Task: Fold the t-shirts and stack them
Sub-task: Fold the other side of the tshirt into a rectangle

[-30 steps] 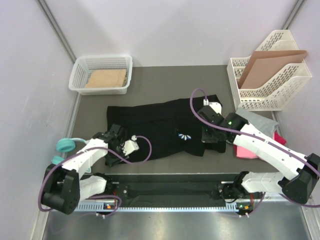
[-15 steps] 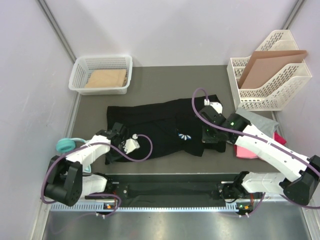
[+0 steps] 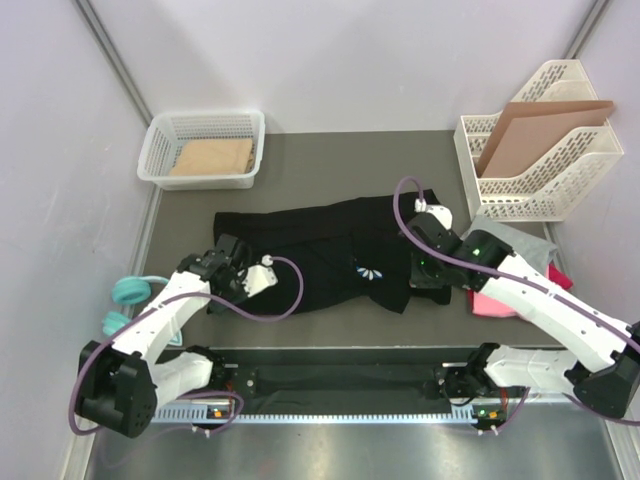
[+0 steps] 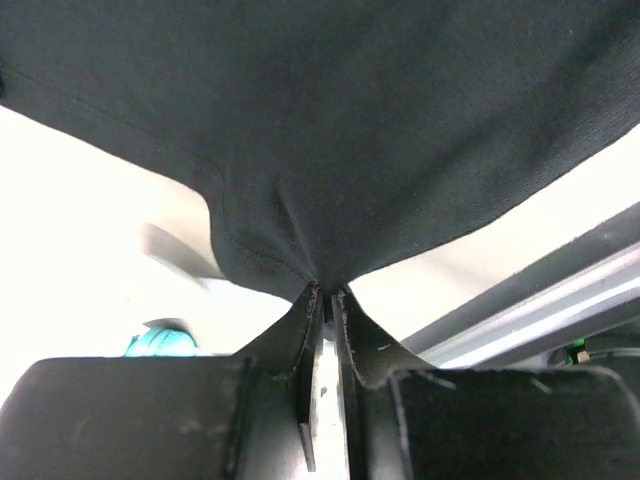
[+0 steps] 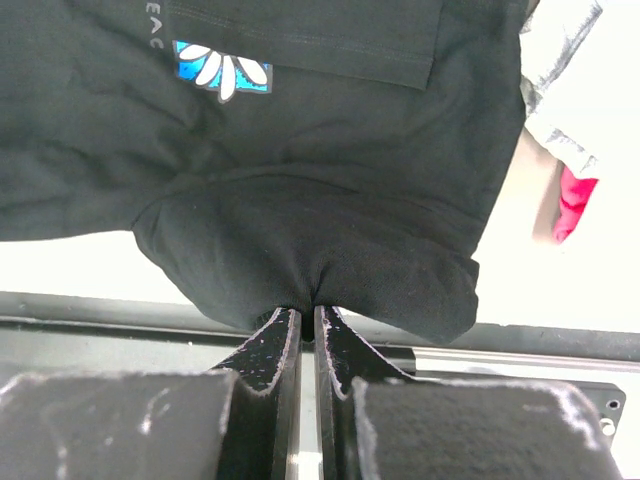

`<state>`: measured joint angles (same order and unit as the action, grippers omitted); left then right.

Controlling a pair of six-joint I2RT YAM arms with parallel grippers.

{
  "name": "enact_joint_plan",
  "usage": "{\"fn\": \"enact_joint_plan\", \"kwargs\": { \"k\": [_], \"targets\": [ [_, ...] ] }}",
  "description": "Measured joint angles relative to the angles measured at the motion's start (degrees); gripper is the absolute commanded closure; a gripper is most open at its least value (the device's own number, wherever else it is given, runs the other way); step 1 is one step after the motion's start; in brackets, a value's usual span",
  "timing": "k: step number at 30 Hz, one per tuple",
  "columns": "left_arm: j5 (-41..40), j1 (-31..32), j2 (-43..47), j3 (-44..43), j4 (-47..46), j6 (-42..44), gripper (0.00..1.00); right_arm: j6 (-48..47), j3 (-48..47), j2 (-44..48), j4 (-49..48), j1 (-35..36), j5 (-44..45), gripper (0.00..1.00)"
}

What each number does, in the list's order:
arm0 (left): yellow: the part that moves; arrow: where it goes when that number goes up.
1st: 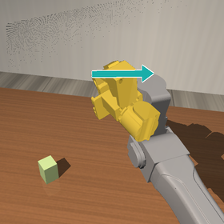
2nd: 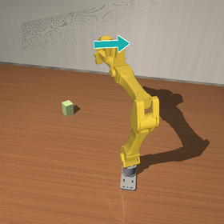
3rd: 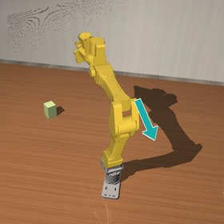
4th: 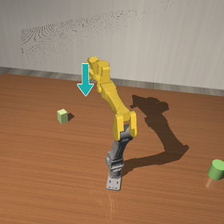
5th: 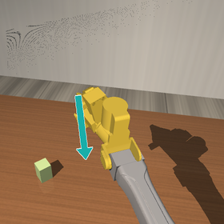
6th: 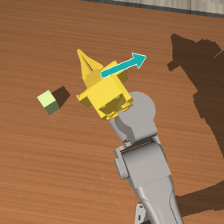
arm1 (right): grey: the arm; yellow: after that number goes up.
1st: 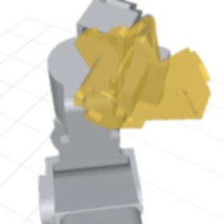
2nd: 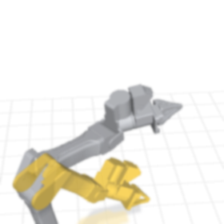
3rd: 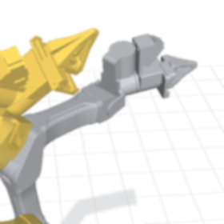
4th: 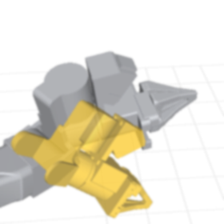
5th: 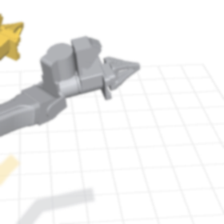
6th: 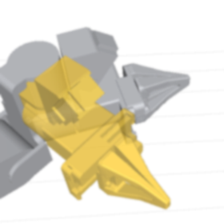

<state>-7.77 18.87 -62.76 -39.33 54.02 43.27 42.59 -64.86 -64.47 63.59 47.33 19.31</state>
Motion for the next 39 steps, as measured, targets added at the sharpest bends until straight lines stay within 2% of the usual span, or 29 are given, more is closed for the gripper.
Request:
{"fn": "enact_joint_plan", "kwargs": {
  "k": [6, 11, 15, 22, 28, 37, 39],
  "targets": [
    [-1.64, -0.02, 0.13, 0.0, -0.39, 0.85, 0.89, -0.42, -0.22, 1.31, 1.42, -0.76, 0.22, 1.0],
    [-5.66, -1.01, -3.32, 0.17, -9.38, 3.48, 0.89, -3.69, -1.7, -1.2, 0.92, -5.16, 0.87, 1.0],
    [-6.95, -3.3, -9.86, -2.05, -16.13, 4.92, 0.89, -6.43, -1.7, -3.52, -1.4, -9.29, 0.57, 1.0],
    [-8.02, -5.46, -22.36, -13.57, -23.08, 5.09, 0.89, -9.99, -3.13, -7.32, -4.13, -12.7, -0.22, 1.0],
    [-8.39, -5.51, -26.64, -18.53, -24.5, 4.96, 0.89, -12.39, -5.66, -9.77, -5.73, -14.62, -0.55, 1.0],
    [-8.81, -5.86, -31.17, -19.15, -25.99, 4.9, 0.89, -16.06, -6.05, -16.2, -10.08, -19.91, -1.73, 1.0],
    [-8.94, -6.29, -33.27, -19.96, -25.99, 4.9, 0.87, -16.79, -6.78, -18.6, -10.95, -21.16, -2.25, 1.0]
  ]
}}
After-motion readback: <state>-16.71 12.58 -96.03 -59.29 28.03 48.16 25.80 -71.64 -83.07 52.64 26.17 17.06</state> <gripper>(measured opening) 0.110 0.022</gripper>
